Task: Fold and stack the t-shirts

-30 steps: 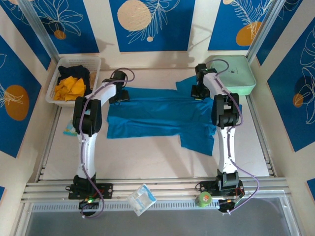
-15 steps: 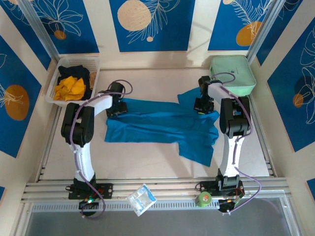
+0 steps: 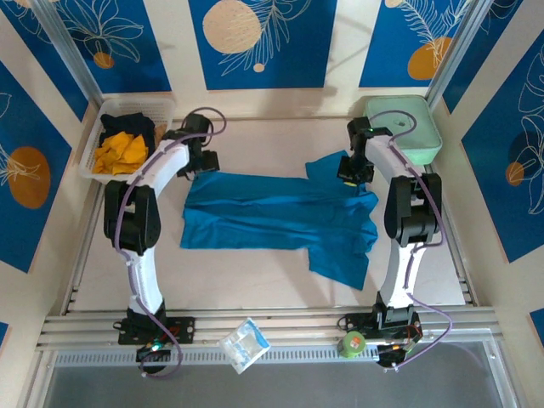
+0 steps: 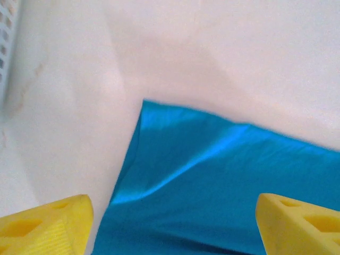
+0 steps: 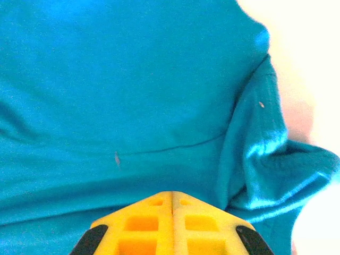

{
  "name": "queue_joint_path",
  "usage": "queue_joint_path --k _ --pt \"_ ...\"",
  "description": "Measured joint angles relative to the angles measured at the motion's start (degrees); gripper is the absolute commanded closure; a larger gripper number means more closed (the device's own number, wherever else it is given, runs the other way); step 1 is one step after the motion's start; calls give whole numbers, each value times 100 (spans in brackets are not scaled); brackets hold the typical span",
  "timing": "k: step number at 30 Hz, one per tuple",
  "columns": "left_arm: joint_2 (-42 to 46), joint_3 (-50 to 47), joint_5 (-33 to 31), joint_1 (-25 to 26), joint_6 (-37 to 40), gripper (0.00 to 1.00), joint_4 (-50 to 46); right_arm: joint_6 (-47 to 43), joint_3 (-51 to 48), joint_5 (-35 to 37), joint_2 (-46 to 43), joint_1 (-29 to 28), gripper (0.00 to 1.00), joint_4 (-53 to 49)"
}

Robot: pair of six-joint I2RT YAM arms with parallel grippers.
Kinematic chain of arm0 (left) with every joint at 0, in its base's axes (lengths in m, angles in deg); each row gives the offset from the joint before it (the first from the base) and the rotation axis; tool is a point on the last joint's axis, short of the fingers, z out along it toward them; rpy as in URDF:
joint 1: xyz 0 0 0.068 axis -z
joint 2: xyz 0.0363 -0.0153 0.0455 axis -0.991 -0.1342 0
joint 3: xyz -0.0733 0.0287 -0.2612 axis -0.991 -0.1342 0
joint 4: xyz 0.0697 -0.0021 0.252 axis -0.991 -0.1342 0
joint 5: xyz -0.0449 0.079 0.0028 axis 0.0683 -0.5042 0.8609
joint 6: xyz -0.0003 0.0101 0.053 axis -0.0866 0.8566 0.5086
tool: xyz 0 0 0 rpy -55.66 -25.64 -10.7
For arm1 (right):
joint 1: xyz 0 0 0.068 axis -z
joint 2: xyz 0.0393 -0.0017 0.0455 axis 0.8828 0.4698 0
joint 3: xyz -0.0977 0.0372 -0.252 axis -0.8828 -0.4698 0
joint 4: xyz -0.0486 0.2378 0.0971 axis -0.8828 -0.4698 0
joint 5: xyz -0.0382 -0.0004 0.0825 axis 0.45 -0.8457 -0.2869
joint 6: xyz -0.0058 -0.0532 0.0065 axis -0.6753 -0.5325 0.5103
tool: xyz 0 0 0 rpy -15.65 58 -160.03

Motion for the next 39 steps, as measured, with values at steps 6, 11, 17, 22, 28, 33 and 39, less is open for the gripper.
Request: queue_joint_path --k 6,11,17,22,28,33,39 --pt "-647 704 175 -278 306 38 -205 -7 -328 -105 -627 0 97 -61" --pt "-1307 828 282 -369 511 41 -442 -22 -684 -144 -1010 -28 97 -85" --pt "-1606 1075 328 -409 614 41 -549 -20 -1067 -142 -1458 -83 97 -98" --pt "-1617 1198 330 -498 660 41 -522 -20 -1318 -142 -1648 -105 98 -96" --pt "-1897 1513 367 -566 793 43 -518 -20 -1502 -140 -1683 -109 98 -98" --pt "-2157 1716 437 -568 894 46 -503 -22 -1519 -140 -1753 -111 98 -101" --pt "-2448 2199 492 -573 1010 55 -533 -20 -1617 -129 -1871 -111 99 -109"
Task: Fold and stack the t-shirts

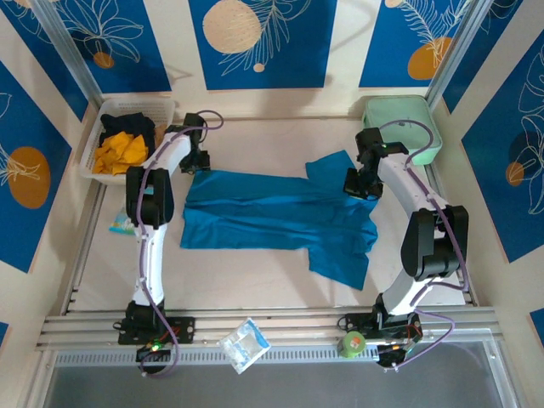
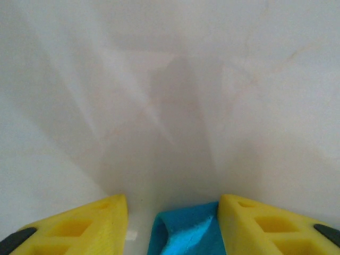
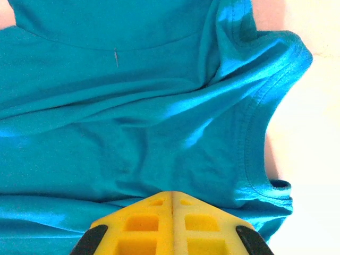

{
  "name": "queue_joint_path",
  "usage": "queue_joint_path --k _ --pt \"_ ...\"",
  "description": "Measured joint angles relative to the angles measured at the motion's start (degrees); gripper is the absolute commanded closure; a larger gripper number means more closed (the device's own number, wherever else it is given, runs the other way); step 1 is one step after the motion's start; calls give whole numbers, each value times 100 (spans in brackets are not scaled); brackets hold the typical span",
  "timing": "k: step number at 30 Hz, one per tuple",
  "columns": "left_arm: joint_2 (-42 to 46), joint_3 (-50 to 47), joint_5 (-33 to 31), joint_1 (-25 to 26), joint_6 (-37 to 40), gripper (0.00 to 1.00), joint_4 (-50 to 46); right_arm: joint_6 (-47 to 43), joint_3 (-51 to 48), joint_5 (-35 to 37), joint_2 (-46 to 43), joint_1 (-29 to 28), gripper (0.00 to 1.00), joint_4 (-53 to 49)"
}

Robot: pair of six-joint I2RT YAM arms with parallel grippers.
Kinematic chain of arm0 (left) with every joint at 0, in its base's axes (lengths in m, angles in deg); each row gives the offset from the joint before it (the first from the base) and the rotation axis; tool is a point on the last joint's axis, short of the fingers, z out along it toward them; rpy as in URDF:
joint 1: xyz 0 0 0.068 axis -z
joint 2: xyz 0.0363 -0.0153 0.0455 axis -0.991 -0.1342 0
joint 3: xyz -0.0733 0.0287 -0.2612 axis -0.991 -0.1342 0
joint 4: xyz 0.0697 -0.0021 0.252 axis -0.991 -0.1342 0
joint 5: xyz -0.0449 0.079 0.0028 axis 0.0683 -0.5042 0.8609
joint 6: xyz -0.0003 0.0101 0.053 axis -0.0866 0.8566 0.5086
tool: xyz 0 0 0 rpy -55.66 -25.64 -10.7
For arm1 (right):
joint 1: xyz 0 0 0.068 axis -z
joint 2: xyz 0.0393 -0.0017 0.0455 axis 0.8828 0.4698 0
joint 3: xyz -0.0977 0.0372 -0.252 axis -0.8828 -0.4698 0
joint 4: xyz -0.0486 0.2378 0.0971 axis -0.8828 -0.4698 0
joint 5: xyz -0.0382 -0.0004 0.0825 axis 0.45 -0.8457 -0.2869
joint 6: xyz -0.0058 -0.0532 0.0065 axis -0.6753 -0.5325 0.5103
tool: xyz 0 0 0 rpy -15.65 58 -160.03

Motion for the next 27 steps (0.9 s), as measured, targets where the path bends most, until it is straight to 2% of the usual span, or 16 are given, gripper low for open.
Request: queue_joint_path --k 8,14,21,27 --pt "-52 79 129 0 107 74 -7 -2 -48 13 -46 0 99 -17" --pt "20 -72 133 0 151 100 120 -2 -48 33 -74 0 99 -66" --pt "254 -433 138 7 186 100 251 -4 -4 33 -74 48 98 -107" --pt "570 -601 140 44 162 100 243 -160 859 76 295 315 80 -140"
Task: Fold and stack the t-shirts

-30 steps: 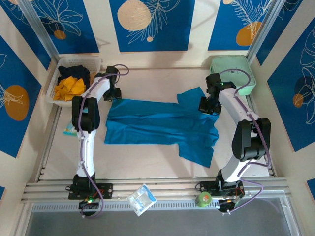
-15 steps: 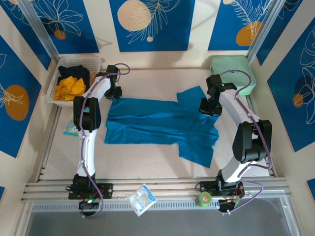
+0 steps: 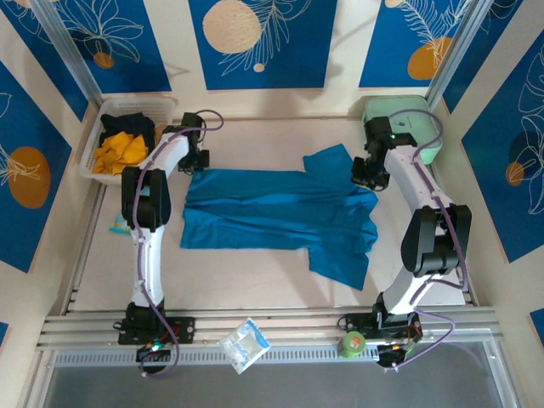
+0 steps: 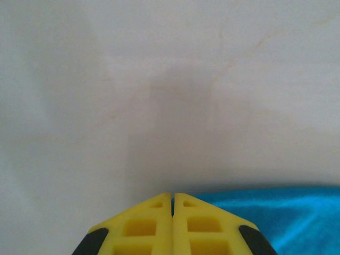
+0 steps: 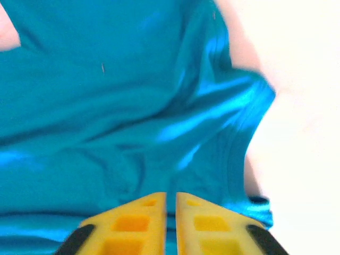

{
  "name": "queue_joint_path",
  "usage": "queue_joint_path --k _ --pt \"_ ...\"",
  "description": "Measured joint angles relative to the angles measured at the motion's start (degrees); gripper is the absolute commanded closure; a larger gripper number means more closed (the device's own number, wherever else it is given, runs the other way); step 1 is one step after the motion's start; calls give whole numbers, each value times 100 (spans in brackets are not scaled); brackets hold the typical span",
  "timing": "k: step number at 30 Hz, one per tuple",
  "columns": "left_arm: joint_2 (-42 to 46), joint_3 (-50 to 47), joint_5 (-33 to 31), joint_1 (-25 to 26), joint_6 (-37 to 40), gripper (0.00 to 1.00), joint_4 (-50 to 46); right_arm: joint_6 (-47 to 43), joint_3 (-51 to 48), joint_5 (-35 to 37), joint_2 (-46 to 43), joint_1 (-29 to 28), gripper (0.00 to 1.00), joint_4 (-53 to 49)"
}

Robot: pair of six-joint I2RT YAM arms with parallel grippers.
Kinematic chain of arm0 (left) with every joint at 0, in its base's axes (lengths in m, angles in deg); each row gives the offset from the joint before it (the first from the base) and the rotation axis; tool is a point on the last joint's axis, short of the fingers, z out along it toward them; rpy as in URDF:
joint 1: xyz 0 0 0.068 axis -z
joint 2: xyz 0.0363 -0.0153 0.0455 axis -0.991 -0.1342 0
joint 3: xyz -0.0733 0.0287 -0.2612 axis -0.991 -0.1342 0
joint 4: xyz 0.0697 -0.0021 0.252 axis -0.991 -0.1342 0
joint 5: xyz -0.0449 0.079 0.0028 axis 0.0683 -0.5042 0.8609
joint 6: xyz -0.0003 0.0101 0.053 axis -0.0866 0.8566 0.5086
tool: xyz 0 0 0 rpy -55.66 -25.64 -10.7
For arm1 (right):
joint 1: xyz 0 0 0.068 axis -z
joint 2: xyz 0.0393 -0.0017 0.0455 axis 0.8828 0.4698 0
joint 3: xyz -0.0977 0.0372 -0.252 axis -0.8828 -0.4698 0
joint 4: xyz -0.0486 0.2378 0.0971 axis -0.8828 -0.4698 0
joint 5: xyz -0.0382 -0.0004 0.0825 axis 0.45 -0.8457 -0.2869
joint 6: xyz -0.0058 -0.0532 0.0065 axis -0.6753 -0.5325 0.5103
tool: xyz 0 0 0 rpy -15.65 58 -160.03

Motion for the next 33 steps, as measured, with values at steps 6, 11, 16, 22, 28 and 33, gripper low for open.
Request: queue_joint_path --k 6,11,16,22,28,33 --pt "498 -114 26 22 -85 100 28 -396 1335 79 1307 122 70 70" --pt "566 -293 68 33 -87 100 120 -787 2592 197 2704 114 54 -24" --pt "566 -490 127 33 -111 100 162 -1003 3418 527 3628 114 52 -264" --pt "568 -629 144 33 -127 100 271 -1027 3403 734 3910 116 58 -404" --pt "568 -763 144 33 -125 100 332 -1010 3202 710 3930 127 99 -391" --pt "577 -920 142 33 -127 100 402 -844 2765 649 3700 96 100 -212"
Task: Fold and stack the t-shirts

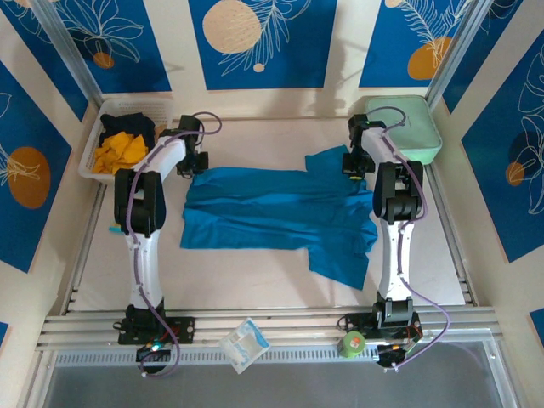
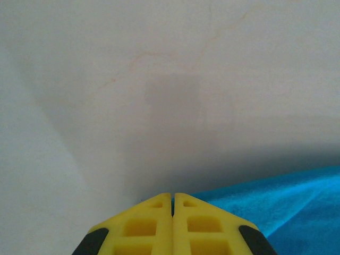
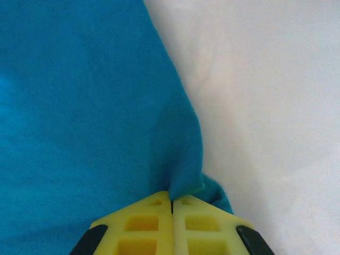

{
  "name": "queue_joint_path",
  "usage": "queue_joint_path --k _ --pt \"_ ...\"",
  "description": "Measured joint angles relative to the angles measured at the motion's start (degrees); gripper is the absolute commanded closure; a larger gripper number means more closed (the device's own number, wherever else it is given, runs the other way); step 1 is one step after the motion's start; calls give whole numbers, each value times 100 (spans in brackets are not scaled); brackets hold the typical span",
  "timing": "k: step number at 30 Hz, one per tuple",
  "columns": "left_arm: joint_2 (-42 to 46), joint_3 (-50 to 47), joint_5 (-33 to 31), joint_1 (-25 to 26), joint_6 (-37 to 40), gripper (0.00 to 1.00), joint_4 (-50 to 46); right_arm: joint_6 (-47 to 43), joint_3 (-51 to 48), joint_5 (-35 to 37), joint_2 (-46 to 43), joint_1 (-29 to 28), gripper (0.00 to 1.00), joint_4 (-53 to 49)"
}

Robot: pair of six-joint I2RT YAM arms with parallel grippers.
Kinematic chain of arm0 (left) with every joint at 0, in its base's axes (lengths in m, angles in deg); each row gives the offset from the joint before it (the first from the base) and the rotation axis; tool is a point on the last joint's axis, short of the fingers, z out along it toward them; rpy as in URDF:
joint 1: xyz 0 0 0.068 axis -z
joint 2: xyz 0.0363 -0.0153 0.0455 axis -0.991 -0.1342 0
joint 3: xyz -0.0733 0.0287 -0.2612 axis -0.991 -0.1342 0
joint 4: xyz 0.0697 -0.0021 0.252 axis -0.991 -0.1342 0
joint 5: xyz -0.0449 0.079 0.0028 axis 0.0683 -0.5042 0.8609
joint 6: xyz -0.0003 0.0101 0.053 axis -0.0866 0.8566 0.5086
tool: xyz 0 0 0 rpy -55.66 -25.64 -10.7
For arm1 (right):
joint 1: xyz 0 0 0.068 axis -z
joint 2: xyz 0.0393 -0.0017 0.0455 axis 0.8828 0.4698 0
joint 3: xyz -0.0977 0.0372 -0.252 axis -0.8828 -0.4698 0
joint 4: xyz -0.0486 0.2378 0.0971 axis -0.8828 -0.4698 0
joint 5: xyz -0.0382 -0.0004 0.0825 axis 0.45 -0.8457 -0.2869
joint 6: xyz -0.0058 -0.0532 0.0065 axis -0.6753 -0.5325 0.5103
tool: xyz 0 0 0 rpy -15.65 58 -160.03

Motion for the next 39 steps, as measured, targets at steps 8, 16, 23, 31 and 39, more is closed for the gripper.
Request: queue_joint_path --k 8,16,23,31,39 --pt "125 -254 -4 0 2 100 87 608 -1517 -142 -1257 -389 100 142" --pt "308 -302 -63 0 20 100 131 1266 -2343 -214 -1996 -1130 71 323" --pt "308 -474 -61 0 20 100 195 1506 -2461 -186 -2002 -1167 54 212" --pt "308 -564 -61 0 17 100 254 1499 -1961 46 -2426 -647 55 -96" --pt "393 -654 -61 0 17 100 254 1381 -949 155 -1421 66 58 -79"
